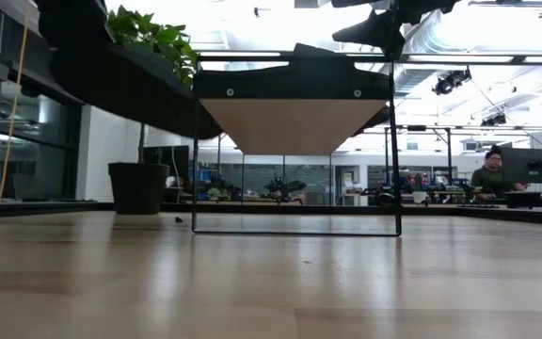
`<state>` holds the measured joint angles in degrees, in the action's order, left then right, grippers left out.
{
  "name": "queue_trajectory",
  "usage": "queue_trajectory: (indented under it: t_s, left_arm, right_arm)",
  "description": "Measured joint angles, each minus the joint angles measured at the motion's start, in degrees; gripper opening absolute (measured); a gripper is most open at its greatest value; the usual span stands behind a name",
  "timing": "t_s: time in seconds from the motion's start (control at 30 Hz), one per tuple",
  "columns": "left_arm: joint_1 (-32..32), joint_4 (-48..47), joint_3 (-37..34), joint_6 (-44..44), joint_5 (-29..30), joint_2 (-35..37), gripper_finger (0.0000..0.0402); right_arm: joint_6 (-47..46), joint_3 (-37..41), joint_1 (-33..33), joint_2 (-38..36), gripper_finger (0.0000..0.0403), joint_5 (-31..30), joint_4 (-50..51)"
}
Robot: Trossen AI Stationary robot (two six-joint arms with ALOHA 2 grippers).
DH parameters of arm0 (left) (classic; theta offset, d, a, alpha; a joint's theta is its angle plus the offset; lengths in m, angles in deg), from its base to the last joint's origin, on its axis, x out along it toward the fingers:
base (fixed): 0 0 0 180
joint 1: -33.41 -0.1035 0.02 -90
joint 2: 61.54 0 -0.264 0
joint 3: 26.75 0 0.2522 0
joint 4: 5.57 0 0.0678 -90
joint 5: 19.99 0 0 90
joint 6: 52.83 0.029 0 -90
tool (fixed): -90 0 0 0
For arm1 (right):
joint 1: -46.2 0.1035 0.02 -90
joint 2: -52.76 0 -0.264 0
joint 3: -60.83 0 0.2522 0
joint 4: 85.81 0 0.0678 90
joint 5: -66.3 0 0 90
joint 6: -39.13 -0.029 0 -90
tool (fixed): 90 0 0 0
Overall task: Pick and place slides into the shelf
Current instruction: Put the black slipper on the shelf
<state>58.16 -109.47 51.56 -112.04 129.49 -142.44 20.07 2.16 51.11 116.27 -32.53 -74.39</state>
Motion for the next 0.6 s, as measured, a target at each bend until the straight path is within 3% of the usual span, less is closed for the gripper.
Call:
queue_trajectory:
  t_s: [0.6]
  left_arm:
    - [-0.02,0.16,0.0,6.02,4.95,9.32,0.0]
  right_arm:
    - [-0.01,0.0,0.0,0.0,0.0238,0.26,0.04]
